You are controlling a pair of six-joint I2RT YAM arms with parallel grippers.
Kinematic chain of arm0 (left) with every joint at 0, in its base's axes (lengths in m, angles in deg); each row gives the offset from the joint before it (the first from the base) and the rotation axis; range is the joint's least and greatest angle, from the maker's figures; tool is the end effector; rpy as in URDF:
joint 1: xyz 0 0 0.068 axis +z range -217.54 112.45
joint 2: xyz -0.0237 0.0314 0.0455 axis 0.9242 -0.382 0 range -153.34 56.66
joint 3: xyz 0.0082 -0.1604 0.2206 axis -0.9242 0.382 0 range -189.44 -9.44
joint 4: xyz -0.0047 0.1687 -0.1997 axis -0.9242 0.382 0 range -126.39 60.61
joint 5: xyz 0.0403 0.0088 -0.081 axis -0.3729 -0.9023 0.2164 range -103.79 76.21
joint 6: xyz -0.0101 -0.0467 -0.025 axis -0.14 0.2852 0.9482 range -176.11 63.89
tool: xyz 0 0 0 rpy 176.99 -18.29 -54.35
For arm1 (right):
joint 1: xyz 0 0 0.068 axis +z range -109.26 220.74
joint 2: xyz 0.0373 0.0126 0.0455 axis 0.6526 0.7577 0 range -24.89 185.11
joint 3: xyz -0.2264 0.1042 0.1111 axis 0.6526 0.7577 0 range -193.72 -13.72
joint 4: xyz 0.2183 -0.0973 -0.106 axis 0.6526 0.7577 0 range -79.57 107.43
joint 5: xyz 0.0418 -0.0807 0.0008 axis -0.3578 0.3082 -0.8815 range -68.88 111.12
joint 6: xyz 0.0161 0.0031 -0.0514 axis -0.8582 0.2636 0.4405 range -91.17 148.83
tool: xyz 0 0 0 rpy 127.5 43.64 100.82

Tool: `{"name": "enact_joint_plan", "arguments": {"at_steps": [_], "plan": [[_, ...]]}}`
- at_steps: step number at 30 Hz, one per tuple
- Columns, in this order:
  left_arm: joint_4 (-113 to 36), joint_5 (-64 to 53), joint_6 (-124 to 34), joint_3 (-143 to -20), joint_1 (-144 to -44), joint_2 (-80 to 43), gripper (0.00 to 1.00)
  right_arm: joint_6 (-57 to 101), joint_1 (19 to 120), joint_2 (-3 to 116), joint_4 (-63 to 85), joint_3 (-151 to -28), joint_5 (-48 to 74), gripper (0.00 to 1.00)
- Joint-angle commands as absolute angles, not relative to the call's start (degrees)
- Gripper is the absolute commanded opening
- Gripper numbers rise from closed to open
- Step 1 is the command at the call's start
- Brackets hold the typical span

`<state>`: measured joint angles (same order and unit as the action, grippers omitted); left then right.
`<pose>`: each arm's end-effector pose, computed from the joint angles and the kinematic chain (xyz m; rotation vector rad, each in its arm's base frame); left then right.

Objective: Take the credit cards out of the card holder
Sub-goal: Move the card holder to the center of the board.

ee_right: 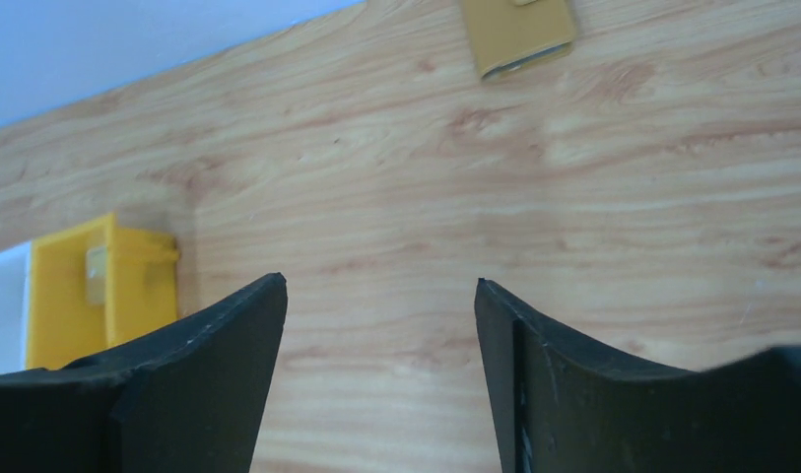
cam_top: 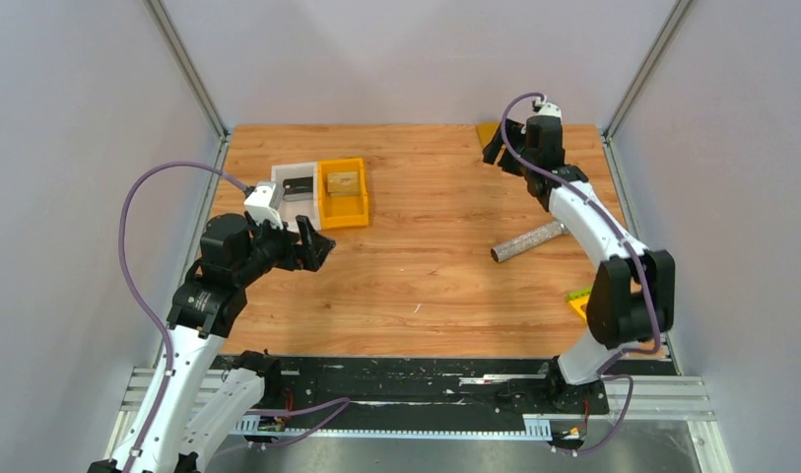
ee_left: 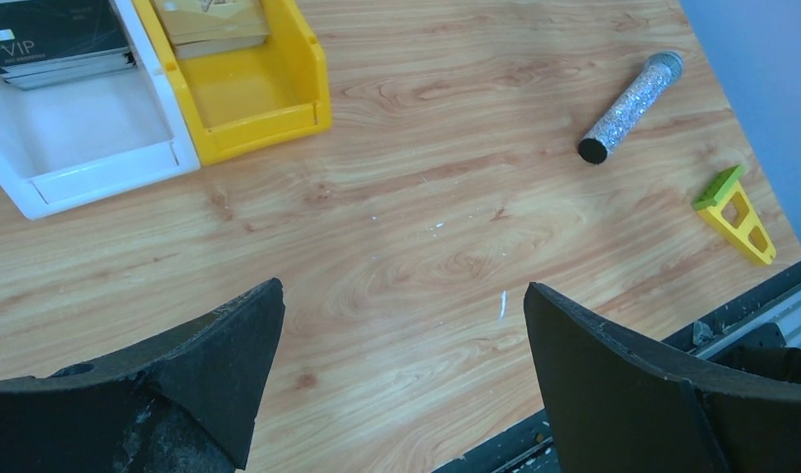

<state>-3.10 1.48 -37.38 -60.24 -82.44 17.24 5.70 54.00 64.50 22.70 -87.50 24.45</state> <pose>0.1376 -0.0464 0.3479 0.1134 1.9917 -0.6431 0.3569 0.0820 0.3182 0.2147 2.0620 0.3325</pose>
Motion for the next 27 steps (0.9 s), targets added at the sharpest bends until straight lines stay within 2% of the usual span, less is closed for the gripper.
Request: {"name": "enact_joint_plan", "arguments": {"at_steps": [1,9,15,27], "plan": [[-3.2,1.01,-38.56,-59.54,-82.24,18.61,1.0,0.9,46.98,75.19,17.73,-96.51,15.32,0.68],[-3.44,1.19,-38.84,-59.36,-82.21,18.5,1.0,-10.4,37.27,95.01,17.49,-112.16,6.5,0.51],[-3.24,0.22,-39.19,-59.48,-82.23,18.27,1.0,-17.67,33.29,104.79,12.21,-120.03,-0.42,0.5],[-3.25,-0.51,-39.63,-59.49,-82.25,18.14,1.0,-24.74,31.08,117.52,11.82,-132.36,-3.71,0.46]]}}
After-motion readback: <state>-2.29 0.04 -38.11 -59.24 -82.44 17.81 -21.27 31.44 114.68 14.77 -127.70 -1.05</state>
